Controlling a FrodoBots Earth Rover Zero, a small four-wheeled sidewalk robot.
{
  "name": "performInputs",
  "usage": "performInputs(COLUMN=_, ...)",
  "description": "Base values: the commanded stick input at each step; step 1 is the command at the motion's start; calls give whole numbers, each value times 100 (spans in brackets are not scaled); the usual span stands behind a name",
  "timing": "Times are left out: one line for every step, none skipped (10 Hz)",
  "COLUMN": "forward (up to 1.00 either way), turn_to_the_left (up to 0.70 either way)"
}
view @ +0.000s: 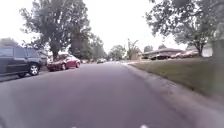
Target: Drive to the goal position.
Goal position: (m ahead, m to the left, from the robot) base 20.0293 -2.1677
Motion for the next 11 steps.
performInputs(forward=100, turn_to_the_left=-40)
performInputs(forward=100, turn_to_the_left=-40)
performInputs(forward=100, turn_to_the_left=-27)
performInputs(forward=100, turn_to_the_left=-5)
performInputs(forward=100, turn_to_the_left=0)
performInputs(forward=100, turn_to_the_left=0)
performInputs(forward=100, turn_to_the_left=0)
performInputs(forward=100, turn_to_the_left=0)
performInputs(forward=100, turn_to_the_left=0)
performInputs(forward=100, turn_to_the_left=0)
performInputs(forward=100, turn_to_the_left=0)
